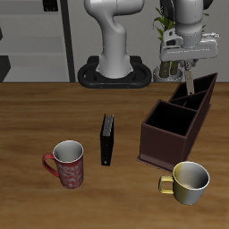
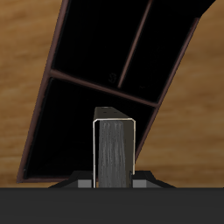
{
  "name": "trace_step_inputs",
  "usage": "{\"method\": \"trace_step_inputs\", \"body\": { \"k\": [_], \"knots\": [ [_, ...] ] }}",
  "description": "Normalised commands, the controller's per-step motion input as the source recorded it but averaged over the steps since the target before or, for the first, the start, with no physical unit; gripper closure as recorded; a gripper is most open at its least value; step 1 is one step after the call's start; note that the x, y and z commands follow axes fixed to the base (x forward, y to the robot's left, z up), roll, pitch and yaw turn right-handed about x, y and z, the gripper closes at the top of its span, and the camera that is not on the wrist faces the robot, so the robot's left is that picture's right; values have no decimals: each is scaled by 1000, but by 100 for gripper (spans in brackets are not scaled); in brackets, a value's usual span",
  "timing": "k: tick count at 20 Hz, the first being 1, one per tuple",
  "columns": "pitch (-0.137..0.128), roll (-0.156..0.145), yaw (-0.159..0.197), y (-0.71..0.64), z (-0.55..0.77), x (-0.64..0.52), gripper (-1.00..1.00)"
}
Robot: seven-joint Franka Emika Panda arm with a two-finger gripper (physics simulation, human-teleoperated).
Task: Place the yellow book into the left desk caddy's left compartment
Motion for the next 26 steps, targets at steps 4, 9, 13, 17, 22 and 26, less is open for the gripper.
{"method": "trace_step_inputs", "body": {
  "k": [4,9,13,17,22,26],
  "knots": [
    [63,12,-13,69,-279,98,100],
    [37,31,22,186,-383,38,100],
    [56,-32,-29,-117,-262,138,100],
    [46,8,37,58,-324,90,100],
    [4,-36,14,-51,-135,27,100],
    [7,62,38,31,-2,-18,-100]
  ]
}}
